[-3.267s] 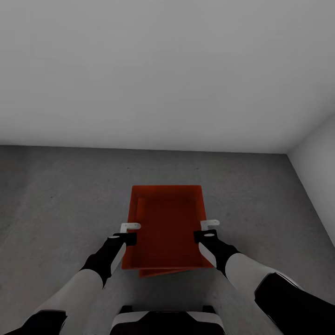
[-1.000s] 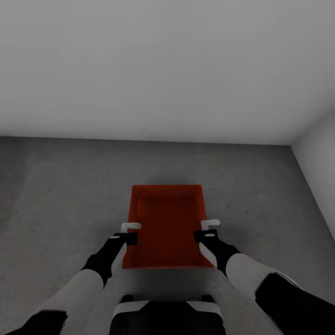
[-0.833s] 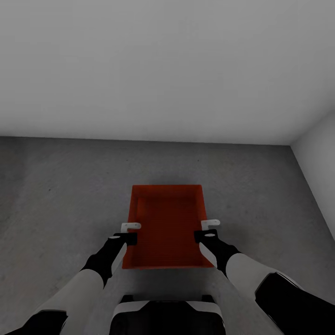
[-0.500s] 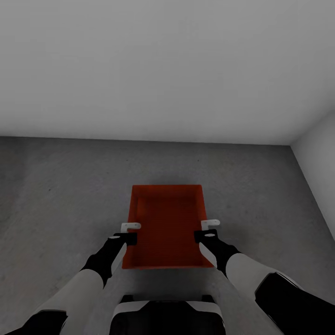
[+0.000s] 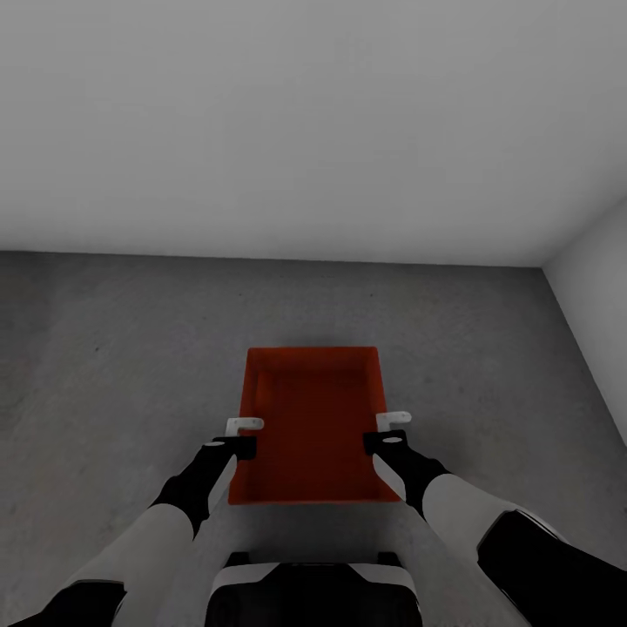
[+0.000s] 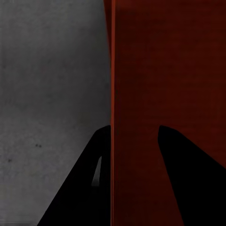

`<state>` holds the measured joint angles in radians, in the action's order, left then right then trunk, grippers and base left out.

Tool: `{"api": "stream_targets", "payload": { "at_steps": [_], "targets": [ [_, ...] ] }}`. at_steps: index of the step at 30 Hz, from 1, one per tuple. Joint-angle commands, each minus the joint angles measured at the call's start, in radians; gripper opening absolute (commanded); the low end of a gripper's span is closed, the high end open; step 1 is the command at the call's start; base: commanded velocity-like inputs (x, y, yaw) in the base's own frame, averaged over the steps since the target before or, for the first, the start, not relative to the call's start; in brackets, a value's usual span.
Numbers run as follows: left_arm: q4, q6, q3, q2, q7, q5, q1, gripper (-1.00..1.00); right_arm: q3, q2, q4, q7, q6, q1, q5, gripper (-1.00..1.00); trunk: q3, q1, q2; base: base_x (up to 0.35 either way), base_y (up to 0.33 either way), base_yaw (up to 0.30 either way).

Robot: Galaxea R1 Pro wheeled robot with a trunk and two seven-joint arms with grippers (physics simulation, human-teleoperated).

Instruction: Move the two storage containers from the living room to the garage. In the garage, place one container on the floor and stack the other container on top of it (either order is fine).

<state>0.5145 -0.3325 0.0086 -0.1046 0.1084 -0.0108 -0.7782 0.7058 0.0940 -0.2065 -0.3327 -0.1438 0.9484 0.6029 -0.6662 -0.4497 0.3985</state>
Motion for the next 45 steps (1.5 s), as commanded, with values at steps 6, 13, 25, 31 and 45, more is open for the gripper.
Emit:
{"api": "stream_targets", "payload": {
  "at_steps": [6, 13, 25, 31, 45],
  "targets": [
    [-0.016, -0.014, -0.012, 0.0, 0.005, 0.028, 0.0, -1.0, -0.019, -0.023, -0.004, -0.023, 0.009, 0.003, -0.031, -1.0, -0.001, 0.0, 0.002, -0.015, 0.005, 0.0],
    [-0.016, -0.014, -0.012, 0.0, 0.005, 0.028, 0.0, -1.0, -0.019, -0.023, -0.004, -0.023, 0.009, 0.003, -0.031, -1.0, -0.001, 0.0, 0.002, -0.001, 0.0, 0.0],
    [-0.016, -0.014, -0.012, 0.0, 0.005, 0.028, 0.0, -1.0, -0.019, -0.023, -0.004, -0.023, 0.009, 0.003, -0.031, -1.0, -0.001, 0.0, 0.002, 0.0, 0.0, 0.0],
    [-0.017, -0.014, -0.012, 0.0, 0.005, 0.028, 0.0, -1.0, -0.019, -0.023, -0.004, -0.023, 0.009, 0.003, -0.031, -1.0, -0.001, 0.0, 0.002, 0.0, 0.0, 0.0],
    [-0.017, -0.015, -0.012, -0.001, 0.005, 0.028, 0.0, -1.0, -0.019, -0.023, -0.004, -0.023, 0.009, 0.003, -0.031, -1.0, -0.001, 0.0, 0.002, 0.0, 0.0, 0.0]
  ]
}}
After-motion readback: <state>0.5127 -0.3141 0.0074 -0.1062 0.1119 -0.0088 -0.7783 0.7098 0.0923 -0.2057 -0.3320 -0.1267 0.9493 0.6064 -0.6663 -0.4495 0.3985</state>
